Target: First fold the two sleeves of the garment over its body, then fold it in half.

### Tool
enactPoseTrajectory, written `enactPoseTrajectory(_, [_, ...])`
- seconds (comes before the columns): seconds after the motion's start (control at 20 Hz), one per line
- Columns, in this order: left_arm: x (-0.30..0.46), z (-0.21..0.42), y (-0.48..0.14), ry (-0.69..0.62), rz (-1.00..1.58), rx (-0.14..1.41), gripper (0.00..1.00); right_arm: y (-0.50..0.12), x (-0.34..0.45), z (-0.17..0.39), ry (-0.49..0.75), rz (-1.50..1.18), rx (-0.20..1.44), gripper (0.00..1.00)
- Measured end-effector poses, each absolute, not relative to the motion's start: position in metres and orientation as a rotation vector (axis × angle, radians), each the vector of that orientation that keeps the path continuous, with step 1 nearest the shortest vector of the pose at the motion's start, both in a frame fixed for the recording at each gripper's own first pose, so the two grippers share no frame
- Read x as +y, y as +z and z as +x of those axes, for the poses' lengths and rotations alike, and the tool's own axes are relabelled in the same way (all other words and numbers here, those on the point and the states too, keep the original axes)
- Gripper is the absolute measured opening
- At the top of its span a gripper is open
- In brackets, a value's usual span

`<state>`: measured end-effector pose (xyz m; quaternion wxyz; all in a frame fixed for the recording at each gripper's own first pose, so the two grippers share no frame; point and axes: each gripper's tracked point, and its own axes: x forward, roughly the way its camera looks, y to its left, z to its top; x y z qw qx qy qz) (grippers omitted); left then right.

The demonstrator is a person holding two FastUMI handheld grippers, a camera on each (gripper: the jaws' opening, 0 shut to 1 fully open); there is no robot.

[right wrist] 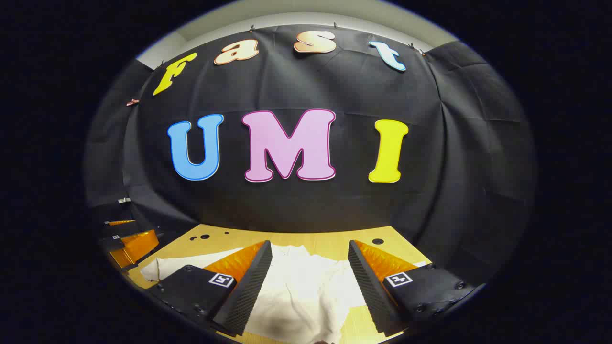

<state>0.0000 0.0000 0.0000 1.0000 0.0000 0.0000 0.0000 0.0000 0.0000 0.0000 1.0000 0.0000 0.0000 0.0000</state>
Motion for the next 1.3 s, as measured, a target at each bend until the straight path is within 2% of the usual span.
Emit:
enactPoseTrajectory(0.95, [-0.010,0.015,-0.013,-0.019,0.029,0.026,0.98,-0.018,-0.010,0.017,-0.003,-0.020,0.063,0.98])
enactPoseTrajectory(1.3, [-0.013,0.022,-0.022,-0.024,0.033,0.063,0.98,-0.032,-0.001,0.038,0.063,-0.082,0.105,0.98])
